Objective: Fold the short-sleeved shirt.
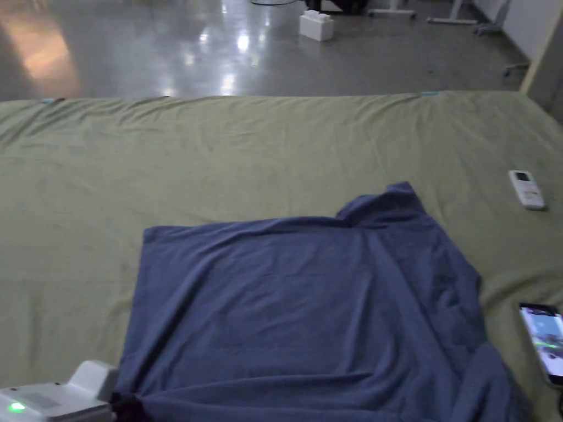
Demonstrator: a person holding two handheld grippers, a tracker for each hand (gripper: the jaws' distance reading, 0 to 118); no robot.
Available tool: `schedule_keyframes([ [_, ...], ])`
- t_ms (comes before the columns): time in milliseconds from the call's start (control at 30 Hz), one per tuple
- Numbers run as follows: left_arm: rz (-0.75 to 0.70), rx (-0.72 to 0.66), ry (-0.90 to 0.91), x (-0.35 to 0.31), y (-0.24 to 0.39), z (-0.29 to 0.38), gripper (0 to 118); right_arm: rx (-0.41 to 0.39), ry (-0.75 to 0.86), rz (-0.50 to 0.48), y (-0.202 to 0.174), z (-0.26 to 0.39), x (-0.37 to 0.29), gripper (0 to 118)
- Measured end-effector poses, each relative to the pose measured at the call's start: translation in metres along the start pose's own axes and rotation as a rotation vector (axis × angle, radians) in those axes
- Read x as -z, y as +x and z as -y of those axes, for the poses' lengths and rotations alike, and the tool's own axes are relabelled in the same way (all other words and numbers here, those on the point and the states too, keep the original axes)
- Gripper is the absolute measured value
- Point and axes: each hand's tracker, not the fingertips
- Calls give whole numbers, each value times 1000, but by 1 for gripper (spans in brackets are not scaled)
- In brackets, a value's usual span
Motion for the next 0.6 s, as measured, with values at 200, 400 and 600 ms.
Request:
schedule_keyframes([
  [200,13,-86,-52,6,-1,-12,9,-37,-309,35,40,11,66,78],
  [400,12,-113,-53,2,4,-14,9,89,-446,-41,57,24,128,73],
  [600,1,-113,-34,-4,9,-11,9,-50,-457,-31,35,33,137,5],
])
